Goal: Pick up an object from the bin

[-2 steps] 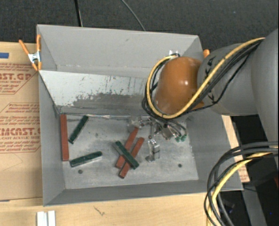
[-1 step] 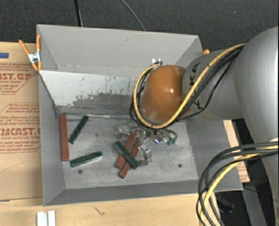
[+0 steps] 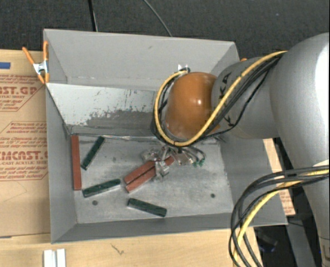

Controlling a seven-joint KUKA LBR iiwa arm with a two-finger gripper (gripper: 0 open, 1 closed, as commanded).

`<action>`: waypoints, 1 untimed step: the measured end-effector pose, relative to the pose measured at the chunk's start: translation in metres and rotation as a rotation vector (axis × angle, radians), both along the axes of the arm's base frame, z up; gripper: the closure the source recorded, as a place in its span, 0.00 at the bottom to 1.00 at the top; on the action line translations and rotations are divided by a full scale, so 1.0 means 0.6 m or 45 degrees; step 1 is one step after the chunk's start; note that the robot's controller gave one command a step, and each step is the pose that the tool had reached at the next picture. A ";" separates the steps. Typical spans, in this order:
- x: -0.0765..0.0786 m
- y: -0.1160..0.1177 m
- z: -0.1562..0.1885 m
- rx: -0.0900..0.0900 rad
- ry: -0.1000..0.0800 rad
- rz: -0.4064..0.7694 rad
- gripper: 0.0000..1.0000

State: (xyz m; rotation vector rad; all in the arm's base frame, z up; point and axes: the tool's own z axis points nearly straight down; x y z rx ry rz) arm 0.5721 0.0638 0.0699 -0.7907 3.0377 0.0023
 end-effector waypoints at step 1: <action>0.000 0.000 0.000 0.000 0.000 0.000 1.00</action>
Offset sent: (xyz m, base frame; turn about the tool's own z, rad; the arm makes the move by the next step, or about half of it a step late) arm 0.0000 -0.0001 0.0184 0.0000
